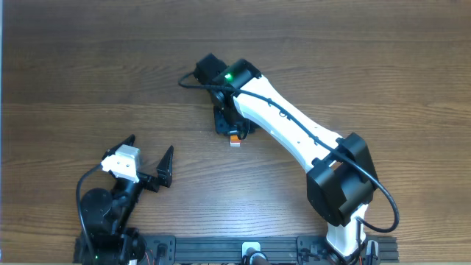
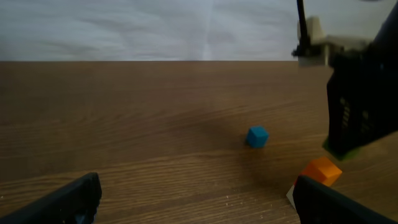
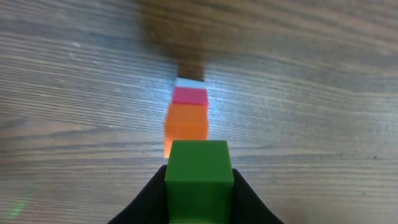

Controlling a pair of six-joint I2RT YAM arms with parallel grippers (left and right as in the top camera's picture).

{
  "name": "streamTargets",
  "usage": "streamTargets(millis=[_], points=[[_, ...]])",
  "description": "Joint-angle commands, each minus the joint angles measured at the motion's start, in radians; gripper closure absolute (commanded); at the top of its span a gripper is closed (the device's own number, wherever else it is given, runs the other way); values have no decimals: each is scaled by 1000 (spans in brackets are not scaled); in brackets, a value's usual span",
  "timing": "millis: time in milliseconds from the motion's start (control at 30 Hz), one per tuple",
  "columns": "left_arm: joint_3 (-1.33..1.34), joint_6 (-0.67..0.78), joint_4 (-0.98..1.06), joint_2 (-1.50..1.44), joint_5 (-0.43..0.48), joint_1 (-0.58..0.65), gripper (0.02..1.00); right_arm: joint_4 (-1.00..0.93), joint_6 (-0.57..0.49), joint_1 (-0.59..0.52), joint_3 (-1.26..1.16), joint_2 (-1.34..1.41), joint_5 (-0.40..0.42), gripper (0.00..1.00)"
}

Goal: Stack Cubes

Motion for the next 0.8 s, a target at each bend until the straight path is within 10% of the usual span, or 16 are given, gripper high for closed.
streamTargets(millis=[33, 800], points=[[-6, -11, 0, -5, -7, -5, 20, 19, 24, 5, -24, -18, -18, 989], [-6, -11, 0, -5, -7, -5, 20, 75, 81, 18, -68, -17, -16, 989]])
